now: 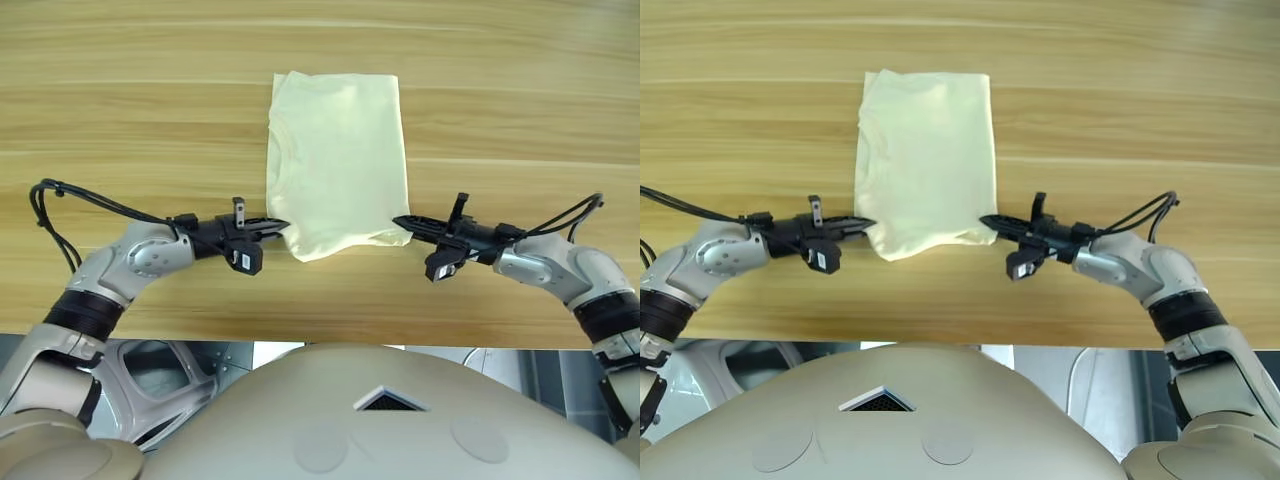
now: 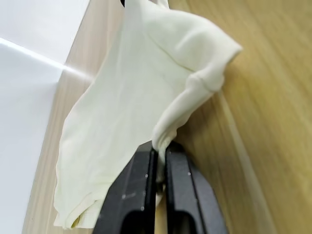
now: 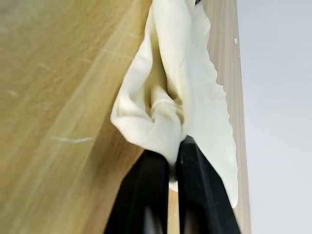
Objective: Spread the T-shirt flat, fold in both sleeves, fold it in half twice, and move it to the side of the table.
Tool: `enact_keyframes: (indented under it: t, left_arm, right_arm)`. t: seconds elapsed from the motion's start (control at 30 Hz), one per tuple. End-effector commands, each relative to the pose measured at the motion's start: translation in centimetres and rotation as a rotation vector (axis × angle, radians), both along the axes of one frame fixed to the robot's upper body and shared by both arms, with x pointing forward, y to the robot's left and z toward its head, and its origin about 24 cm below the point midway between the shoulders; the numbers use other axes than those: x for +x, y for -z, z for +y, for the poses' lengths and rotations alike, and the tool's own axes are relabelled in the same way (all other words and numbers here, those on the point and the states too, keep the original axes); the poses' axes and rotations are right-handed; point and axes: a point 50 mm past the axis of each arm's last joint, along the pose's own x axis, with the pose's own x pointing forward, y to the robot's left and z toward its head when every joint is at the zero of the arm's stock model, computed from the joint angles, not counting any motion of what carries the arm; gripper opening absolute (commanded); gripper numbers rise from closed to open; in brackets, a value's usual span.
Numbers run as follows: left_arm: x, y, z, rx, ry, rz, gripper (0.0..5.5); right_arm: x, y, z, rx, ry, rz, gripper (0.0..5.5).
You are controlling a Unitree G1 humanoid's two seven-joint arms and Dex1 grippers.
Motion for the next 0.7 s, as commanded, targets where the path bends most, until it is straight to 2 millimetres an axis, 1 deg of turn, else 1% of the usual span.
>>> enact_keyframes:
  t: [0.03,0.07,0.13,0.17,0.2,0.23,0.3,0.37,0.4,0.5,0.63,0.7]
  left_arm:
    - [-3.4,1.7,-0.3,-0.031,0.009,0.152,0.1]
    - [-4.4,1.6,-0.5,-0.055,0.019,0.184,0.1]
    - [-7.1,1.2,-1.1,-0.133,0.02,0.273,0.1]
    - [-8.7,0.7,-0.9,-0.136,0.032,0.326,0.1]
    - [-9.6,0.3,-0.6,-0.141,0.027,0.36,0.1]
    - [-10.0,-0.1,-0.3,-0.146,0.006,0.375,0.1]
    - [-10.1,-0.4,0.2,-0.15,-0.027,0.392,0.1]
    - [-9.6,-0.7,0.2,-0.179,-0.054,0.386,0.1]
    - [-8.8,-1.0,0.2,-0.217,-0.085,0.365,0.1]
    - [-6.6,-1.7,0.1,-0.331,-0.162,0.312,0.1]
    - [-5.8,-1.8,-0.4,-0.452,-0.223,0.321,0.1]
    - [-4.8,-1.9,-0.6,-0.515,-0.261,0.31,0.1]
  right_arm:
    - [-1.9,0.7,-0.4,0.013,0.034,0.079,0.03]
    - [-2.5,0.6,-0.4,0.035,0.043,0.098,0.03]
    - [-4.7,0.4,-0.5,0.06,0.044,0.191,0.03]
    - [-6.3,0.0,-0.8,0.074,0.054,0.254,0.03]
    - [-7.5,-0.4,-1.1,0.082,0.065,0.304,0.03]
    - [-8.2,-0.9,-1.4,0.095,0.082,0.336,0.03]
    - [-8.8,-1.8,-1.7,0.109,0.105,0.367,0.03]
    - [-8.6,-2.6,-1.4,0.146,0.109,0.365,0.03]
    - [-8.3,-3.1,-1.3,0.177,0.11,0.355,0.03]
    - [-6.4,-4.4,-0.7,0.279,0.12,0.297,0.03]
    - [-3.3,-5.6,0.6,0.401,0.114,0.251,0.03]
    - [-1.9,-5.6,1.2,0.436,0.121,0.241,0.03]
